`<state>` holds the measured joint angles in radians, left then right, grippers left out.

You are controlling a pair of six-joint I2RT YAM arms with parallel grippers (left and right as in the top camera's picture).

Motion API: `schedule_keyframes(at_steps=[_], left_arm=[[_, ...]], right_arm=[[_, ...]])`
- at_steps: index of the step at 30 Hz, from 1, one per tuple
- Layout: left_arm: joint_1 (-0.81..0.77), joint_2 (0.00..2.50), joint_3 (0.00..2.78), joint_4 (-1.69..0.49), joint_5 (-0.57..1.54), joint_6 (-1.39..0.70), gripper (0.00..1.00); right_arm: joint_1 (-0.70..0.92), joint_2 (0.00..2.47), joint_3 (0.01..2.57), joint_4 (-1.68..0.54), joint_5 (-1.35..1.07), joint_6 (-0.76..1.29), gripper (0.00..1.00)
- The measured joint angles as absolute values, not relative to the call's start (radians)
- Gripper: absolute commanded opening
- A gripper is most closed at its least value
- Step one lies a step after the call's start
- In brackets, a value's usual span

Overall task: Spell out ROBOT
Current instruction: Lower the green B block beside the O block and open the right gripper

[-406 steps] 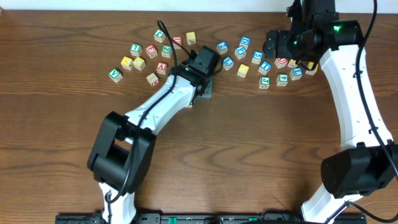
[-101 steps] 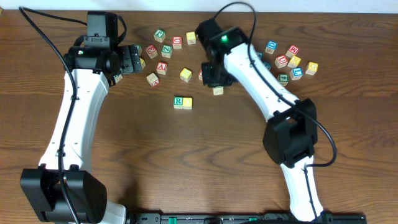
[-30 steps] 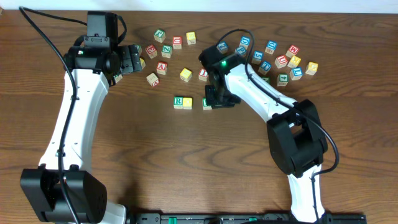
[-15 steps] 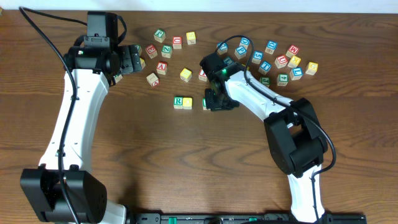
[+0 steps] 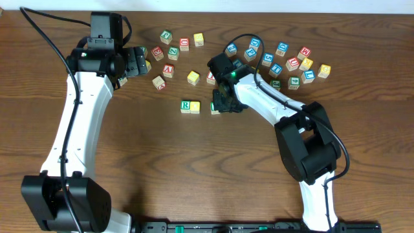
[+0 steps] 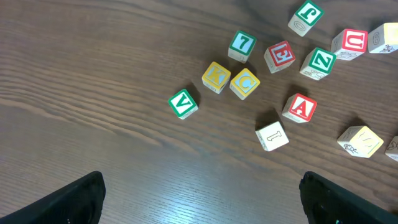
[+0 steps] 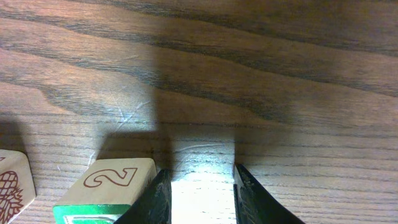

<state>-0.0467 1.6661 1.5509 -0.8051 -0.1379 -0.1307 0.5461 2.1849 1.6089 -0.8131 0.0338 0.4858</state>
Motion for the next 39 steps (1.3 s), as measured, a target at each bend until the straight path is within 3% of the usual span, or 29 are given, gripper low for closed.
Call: schedule_keyframes(at_steps=[39], left_arm=[[-0.047, 1.666, 1.551, -0.805, -0.138, -0.131, 0.98]], right_arm=[[0.567, 2.185, 1.608, -0.803, -0.057, 0.534, 0.29]])
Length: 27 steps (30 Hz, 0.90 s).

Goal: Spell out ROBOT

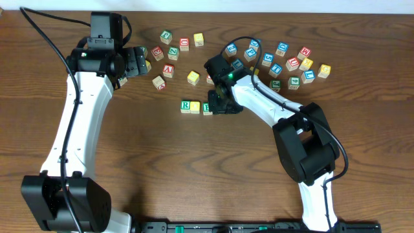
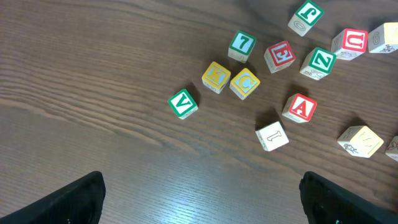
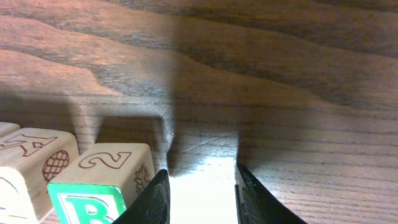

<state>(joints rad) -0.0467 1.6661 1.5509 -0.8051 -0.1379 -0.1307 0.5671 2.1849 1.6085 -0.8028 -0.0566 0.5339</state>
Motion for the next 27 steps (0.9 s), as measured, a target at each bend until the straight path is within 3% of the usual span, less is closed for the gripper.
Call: schedule_keyframes(at_steps=[27], left_arm=[[-0.047, 1.666, 1.551, -0.805, -0.138, -0.131, 0.98]], right_arm=[[0.583, 2.185, 1.608, -0.764, -0.069, 0.534, 0.27]])
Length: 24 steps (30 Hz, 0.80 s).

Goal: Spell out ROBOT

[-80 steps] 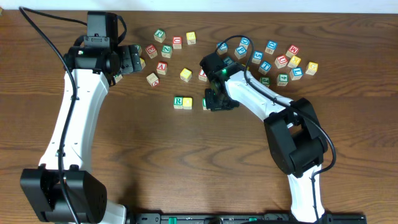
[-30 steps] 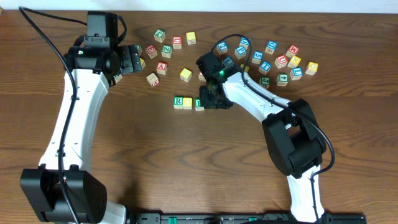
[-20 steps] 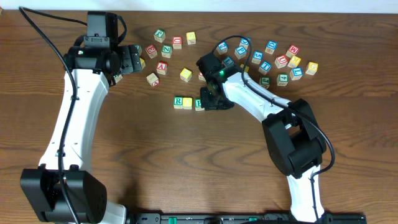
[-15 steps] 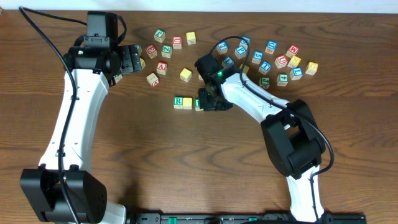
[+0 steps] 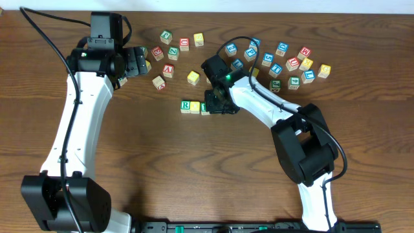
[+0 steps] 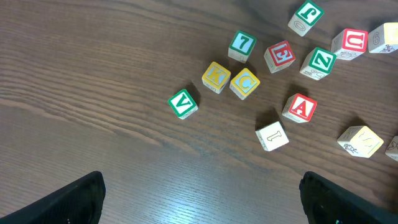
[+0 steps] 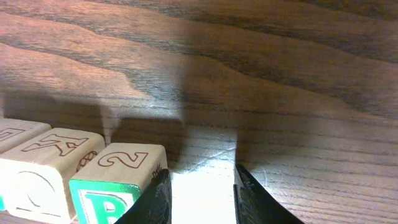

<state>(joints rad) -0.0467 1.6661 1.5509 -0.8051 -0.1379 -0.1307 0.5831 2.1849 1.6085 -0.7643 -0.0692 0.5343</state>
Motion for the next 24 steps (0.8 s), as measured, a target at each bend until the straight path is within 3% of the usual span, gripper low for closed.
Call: schedule_keyframes(at_steps=[24], left_arm=[[-0.047, 1.666, 1.551, -0.805, -0.138, -0.131, 0.98]], right_arm=[[0.590, 2.185, 1.608, -0.749, -0.079, 0.534, 0.27]])
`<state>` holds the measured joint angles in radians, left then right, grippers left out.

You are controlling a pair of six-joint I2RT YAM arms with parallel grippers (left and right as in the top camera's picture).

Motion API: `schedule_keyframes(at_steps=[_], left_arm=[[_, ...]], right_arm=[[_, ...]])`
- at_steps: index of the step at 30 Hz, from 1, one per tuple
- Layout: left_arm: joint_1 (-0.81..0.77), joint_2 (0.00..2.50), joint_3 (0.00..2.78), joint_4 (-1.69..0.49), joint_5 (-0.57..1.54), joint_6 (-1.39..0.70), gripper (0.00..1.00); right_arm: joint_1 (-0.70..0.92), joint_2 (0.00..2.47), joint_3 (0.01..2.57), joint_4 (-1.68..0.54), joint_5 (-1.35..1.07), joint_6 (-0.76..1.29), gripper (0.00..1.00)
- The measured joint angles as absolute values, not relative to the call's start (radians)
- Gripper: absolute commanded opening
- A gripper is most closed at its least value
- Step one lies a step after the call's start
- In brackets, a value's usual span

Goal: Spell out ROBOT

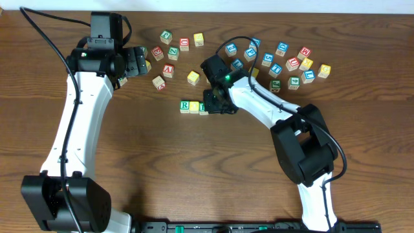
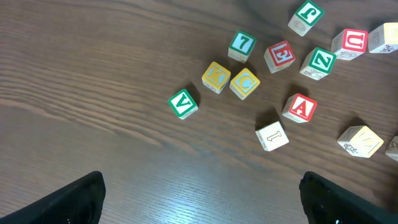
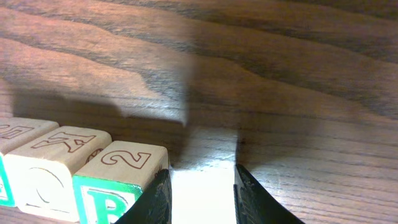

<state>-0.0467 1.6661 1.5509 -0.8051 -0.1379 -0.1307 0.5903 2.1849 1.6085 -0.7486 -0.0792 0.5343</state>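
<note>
Three blocks form a row on the table: green R (image 1: 185, 105), yellow O (image 1: 195, 107) and green B (image 1: 204, 107). In the right wrist view the B block (image 3: 118, 180), with a 2 on its top face, touches the O block (image 3: 56, 165). My right gripper (image 3: 202, 199) is low at the row's right end (image 1: 217, 103). It is open with only bare table in the narrow gap, and its left finger (image 3: 158, 199) presses the B block's side. My left gripper (image 2: 202, 205) hangs wide open and empty over the far left (image 1: 136, 63).
Loose blocks lie below the left wrist: green V (image 2: 183, 103), yellow K (image 2: 216, 77), yellow C (image 2: 244, 83), red A (image 2: 300, 109), a pale I (image 2: 272, 135) and others. A cluster of mostly blue blocks (image 1: 284, 61) sits at the back right, behind the right arm.
My right gripper has edged a little to the left and the B block now sits tight against the O block. The left arm has not moved.
The B block first stood apart, to the right of the R and O pair, with my right gripper's left finger beside it. At each later moment block and gripper were further left. B now closes the row R, O, B.
</note>
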Motion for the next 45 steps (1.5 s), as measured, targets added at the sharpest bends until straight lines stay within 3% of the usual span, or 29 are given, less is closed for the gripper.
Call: schedule_keyframes(at_steps=[8, 13, 45], left_arm=[[-0.047, 1.666, 1.551, -0.805, -0.138, -0.131, 0.98], [-0.047, 1.666, 1.551, -0.805, -0.138, -0.131, 0.98], [-0.047, 1.666, 1.551, -0.805, -0.138, -0.131, 0.98]], right_arm=[[0.591, 2.185, 1.608, -0.798, -0.078, 0.525, 0.28], [0.592, 2.185, 1.608, -0.852, -0.083, 0.509, 0.01], [0.655, 2.185, 1.608, -0.772, -0.128, 0.454, 0.01]])
